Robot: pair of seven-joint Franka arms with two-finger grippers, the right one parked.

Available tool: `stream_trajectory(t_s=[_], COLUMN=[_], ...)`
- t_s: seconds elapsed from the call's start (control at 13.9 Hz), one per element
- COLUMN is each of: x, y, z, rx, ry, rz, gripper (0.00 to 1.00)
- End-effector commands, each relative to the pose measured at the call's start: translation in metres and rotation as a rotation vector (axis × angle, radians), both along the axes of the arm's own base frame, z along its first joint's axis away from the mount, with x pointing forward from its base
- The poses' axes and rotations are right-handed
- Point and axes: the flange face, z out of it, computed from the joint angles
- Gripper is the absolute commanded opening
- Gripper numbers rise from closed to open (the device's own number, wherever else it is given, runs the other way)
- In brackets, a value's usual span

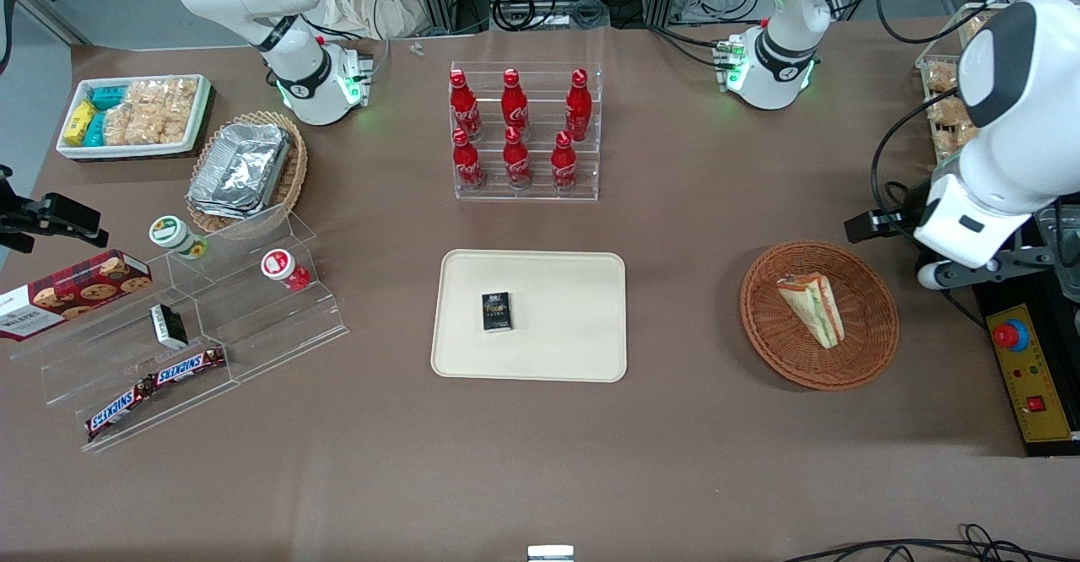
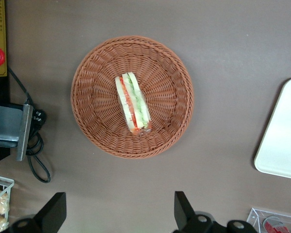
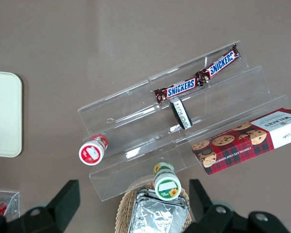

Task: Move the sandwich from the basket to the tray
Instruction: 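Move the left gripper down over the sandwich in the wicker basket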

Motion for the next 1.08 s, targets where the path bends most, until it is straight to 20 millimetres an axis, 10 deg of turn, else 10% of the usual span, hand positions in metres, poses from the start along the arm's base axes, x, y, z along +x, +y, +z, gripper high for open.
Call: stream_trajectory(t_s=[0.0,0.22,1.01], x=[0.002,0.008,-0.003], y=[0.004,0.003,0.013], z=[-0.001,-0.015,-0.172], rx=[-0.010,-0.008,0.031], ry=[0.022,0.045,-0.022], rz=[0.025,0.150,0.459], gripper=[1.00,1.00,1.00])
